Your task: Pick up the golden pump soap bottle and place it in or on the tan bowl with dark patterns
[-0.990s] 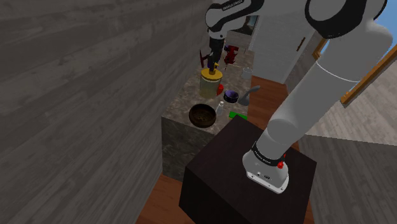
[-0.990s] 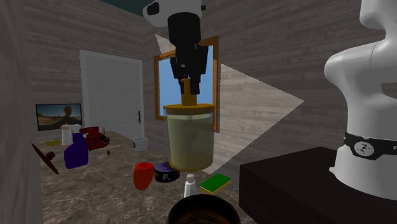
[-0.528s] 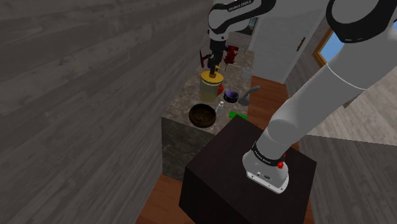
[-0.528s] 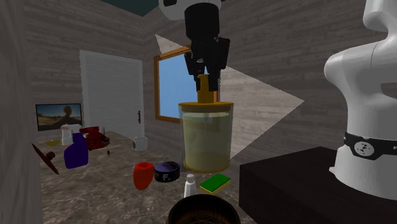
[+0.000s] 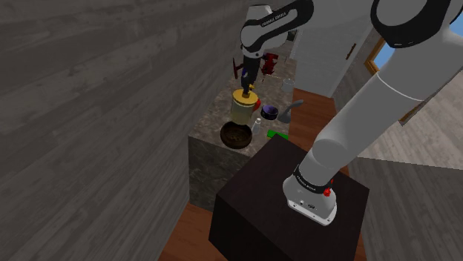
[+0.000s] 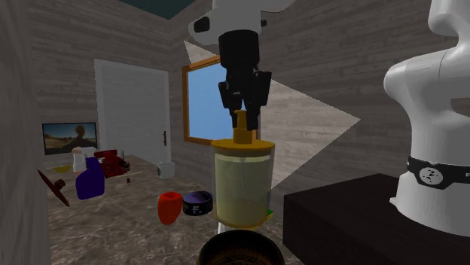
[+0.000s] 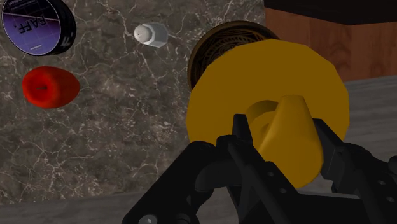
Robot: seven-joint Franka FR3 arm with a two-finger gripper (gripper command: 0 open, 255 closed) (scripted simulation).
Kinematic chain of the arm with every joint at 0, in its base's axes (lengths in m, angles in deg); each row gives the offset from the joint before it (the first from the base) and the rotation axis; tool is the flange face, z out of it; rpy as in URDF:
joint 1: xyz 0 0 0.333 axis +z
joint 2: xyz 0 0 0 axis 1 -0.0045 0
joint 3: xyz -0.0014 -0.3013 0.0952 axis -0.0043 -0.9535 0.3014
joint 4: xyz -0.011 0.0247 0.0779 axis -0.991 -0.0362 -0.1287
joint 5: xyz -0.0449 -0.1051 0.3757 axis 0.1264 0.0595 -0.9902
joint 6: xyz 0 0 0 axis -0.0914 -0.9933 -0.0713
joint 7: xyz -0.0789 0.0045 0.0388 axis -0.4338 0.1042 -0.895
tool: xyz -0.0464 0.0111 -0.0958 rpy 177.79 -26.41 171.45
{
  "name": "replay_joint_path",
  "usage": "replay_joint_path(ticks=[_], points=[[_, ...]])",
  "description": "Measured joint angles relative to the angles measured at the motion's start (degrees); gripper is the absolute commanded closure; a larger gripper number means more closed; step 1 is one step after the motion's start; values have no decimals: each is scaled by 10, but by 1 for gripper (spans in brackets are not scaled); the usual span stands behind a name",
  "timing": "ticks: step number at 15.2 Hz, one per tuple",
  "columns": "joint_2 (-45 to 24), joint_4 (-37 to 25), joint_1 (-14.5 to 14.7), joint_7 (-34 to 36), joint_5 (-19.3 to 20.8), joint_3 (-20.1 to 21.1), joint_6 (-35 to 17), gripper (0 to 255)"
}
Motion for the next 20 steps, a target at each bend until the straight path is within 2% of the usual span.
replay_joint_path(ticks=[16, 20], points=[[-79, 52, 0, -10, -15, -5, -130, 255], [-91, 54, 0, -11, -18, -4, -144, 255]])
